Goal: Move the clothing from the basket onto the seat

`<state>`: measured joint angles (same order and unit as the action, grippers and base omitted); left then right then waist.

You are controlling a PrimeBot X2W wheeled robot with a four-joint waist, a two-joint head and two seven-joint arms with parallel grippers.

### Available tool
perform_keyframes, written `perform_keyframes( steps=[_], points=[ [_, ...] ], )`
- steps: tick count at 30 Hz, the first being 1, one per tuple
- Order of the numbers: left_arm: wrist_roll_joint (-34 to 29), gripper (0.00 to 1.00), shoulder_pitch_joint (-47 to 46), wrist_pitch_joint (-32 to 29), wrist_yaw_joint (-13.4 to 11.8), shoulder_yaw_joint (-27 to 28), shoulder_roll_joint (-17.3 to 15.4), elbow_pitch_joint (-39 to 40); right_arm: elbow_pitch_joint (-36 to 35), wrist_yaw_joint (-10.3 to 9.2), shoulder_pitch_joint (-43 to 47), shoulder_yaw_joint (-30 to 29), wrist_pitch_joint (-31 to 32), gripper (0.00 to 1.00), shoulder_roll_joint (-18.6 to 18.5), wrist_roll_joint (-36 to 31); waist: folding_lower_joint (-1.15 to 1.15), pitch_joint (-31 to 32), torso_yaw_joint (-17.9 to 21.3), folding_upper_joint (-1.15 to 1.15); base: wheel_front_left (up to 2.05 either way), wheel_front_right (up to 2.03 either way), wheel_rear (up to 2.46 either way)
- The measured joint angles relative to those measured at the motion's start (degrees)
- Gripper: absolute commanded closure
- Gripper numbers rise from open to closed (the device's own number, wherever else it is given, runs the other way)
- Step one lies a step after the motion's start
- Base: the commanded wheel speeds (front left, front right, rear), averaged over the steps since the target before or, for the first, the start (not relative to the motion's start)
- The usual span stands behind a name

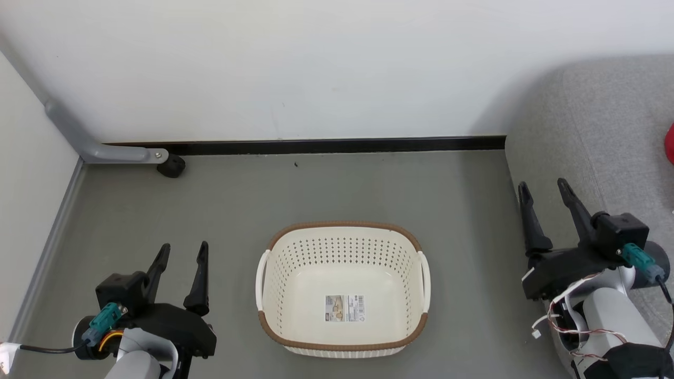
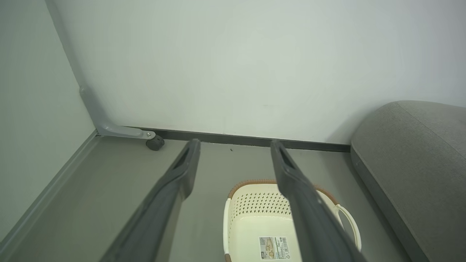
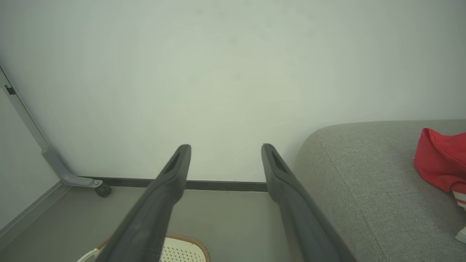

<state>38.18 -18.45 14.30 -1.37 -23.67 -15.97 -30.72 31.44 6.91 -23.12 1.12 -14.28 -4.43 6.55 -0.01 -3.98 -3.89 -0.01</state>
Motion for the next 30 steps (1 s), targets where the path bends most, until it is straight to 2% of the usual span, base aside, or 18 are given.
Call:
perform_keyframes(
  steps=[17, 30],
  points=[
    [-6.19, 0.00, 9.05, 0.00, -3.23, 6.45, 0.71, 4.57, -1.14, 0.16, 8.22, 2.63, 0.00, 0.00, 0.66, 0.09, 0.00, 3.78, -0.55, 0.01, 0.00, 0.00, 0.00],
    [-10.29, 0.00, 11.88, 0.00, -4.20, 9.50, 1.80, 7.56, -1.80, -0.42, 9.76, 3.11, 0.00, 0.00, 0.94, 0.56, 0.01, 4.77, -0.41, 0.01, 0.00, 0.00, 0.00]
  ],
)
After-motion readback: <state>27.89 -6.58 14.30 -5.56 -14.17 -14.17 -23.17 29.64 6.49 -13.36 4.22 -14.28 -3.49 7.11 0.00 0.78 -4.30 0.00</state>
